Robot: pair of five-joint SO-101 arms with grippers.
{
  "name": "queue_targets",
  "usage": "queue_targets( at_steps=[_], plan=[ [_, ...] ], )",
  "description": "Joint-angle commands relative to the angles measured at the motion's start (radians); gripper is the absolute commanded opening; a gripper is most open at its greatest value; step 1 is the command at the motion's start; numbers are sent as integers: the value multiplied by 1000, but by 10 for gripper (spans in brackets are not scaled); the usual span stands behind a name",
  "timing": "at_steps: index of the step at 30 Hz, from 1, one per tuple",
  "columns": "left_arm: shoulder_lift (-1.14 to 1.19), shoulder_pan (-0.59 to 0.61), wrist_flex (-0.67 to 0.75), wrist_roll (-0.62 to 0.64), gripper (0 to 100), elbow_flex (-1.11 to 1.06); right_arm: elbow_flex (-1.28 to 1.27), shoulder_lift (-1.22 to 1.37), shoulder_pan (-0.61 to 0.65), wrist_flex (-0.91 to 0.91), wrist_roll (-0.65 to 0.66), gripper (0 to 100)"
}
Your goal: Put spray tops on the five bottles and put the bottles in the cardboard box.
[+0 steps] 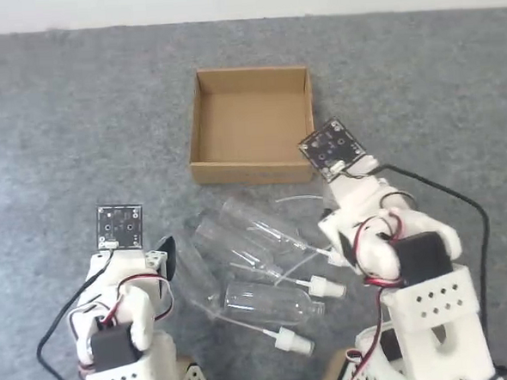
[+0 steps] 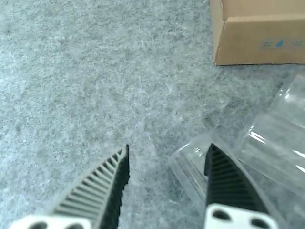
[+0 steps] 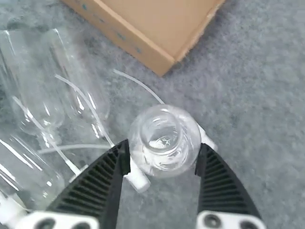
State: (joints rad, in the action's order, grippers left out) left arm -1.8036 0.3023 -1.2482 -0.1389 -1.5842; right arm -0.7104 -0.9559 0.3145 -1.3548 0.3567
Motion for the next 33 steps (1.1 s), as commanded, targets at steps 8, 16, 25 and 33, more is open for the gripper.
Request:
queue_targets(
  at_steps=[8,16,25,33],
  plan=[
    [-20,5,21,-3,246,8,78,2,-260,-133,218,132],
    [-20,5,21,-3,246,8,48,2,-453,-214,391,135],
    [-20,5,21,-3,246,8,-115,4,-638,-205,592,137],
    [-20,5,21,-3,246,8,-236,4,-662,-125,635,139]
  ],
)
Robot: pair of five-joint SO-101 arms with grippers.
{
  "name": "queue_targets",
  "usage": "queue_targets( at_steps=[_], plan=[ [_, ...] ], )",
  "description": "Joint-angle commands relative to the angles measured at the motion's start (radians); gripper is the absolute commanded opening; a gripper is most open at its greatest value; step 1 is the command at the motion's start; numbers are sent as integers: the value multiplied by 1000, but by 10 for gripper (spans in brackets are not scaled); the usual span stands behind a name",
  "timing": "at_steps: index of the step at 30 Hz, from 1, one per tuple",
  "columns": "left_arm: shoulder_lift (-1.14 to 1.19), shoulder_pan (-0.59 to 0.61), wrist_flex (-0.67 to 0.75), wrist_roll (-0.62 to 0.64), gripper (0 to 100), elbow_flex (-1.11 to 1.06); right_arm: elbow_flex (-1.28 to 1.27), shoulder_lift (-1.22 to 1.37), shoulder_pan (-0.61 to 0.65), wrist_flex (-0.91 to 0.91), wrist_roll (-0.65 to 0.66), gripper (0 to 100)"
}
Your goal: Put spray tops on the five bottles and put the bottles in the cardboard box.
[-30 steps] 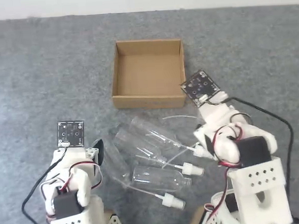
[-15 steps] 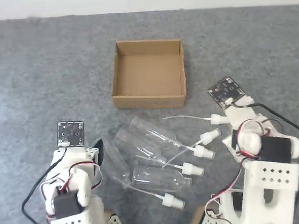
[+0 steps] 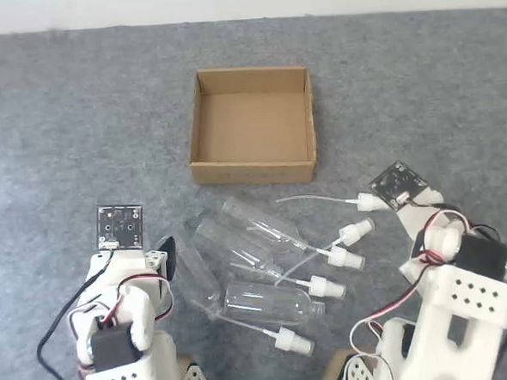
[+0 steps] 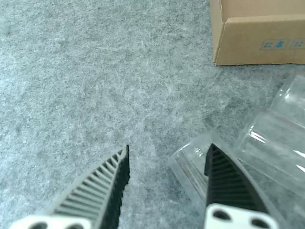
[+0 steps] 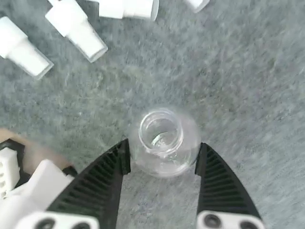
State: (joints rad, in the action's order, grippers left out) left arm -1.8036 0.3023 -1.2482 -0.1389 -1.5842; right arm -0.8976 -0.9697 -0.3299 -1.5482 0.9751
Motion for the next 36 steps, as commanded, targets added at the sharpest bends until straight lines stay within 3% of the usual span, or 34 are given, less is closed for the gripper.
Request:
queue_targets(
  at_steps=[1,19,36],
  plan=[
    [-20,5,21,-3,246,8,-72,18,-18,91,17,139],
    [-20,5,21,-3,246,7,-130,15,-13,194,-57,311],
    [-20,5,21,-3,246,7,-213,16,68,197,-51,310]
  ],
)
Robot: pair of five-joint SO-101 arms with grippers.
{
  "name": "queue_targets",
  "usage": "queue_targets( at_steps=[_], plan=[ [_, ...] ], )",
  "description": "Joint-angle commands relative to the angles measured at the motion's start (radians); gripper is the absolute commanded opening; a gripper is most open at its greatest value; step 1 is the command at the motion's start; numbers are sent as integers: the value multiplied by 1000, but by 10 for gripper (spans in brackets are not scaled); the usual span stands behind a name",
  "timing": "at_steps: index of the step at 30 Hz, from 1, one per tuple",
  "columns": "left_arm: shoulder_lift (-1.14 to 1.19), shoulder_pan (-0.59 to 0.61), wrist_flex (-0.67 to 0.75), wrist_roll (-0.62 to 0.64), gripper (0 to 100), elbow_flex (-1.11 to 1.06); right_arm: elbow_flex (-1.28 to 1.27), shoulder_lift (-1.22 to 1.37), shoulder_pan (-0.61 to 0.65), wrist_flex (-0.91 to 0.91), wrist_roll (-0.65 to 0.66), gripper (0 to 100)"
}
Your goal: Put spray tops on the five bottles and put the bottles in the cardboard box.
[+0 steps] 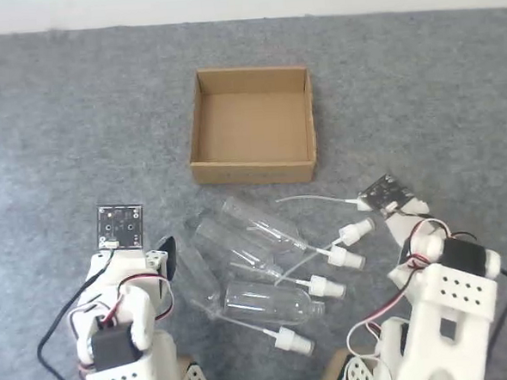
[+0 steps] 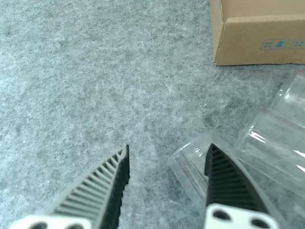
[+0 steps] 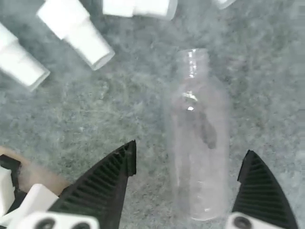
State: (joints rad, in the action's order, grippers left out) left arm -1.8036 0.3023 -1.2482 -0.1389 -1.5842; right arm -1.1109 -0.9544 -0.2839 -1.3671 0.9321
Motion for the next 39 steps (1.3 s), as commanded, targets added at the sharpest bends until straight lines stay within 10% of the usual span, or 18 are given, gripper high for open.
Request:
queue_targets(
  at_steps=[1,39],
  plan=[
    [-20,5,21,-3,246,7,0,1,22,22,-8,310],
    [-20,6,15,-3,246,7,-226,1,-64,260,81,247]
  ],
)
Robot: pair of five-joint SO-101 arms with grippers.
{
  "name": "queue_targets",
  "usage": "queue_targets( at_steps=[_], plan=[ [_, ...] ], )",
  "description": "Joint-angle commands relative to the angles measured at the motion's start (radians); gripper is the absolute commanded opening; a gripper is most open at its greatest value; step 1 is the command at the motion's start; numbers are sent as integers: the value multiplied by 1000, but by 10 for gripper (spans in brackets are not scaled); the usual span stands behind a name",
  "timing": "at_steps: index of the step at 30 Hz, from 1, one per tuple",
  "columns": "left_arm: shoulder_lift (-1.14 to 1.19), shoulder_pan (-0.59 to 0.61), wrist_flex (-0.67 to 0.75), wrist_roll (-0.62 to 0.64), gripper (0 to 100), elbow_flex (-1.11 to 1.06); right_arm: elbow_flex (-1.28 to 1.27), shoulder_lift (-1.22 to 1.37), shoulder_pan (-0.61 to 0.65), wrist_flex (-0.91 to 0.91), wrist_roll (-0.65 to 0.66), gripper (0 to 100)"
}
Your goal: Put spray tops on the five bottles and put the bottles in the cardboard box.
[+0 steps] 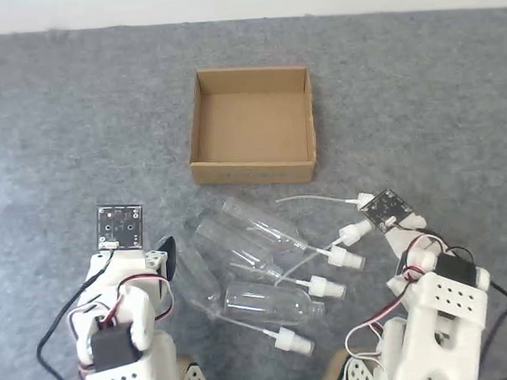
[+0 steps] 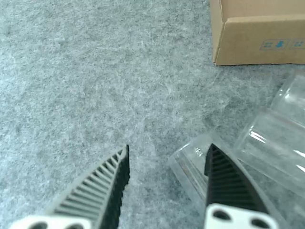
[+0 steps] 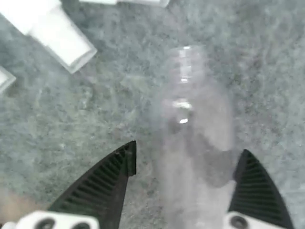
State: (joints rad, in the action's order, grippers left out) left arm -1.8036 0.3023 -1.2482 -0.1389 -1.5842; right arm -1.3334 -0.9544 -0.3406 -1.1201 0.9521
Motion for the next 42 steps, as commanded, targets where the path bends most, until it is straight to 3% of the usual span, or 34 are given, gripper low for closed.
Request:
queue_targets(
  at_steps=[1,12,23,32,42],
  plan=[
    [-20,6,15,-3,246,7,-6,1,-8,13,69,240],
    [-20,6,15,-3,246,7,-12,1,-8,2,71,228],
    [-20,6,21,-3,246,-4,0,-10,-12,1,68,115],
    [-20,6,21,-5,246,-5,187,1,-7,-166,-169,115],
    [-20,6,21,-5,246,-5,204,2,-8,-188,-232,117]
  ],
)
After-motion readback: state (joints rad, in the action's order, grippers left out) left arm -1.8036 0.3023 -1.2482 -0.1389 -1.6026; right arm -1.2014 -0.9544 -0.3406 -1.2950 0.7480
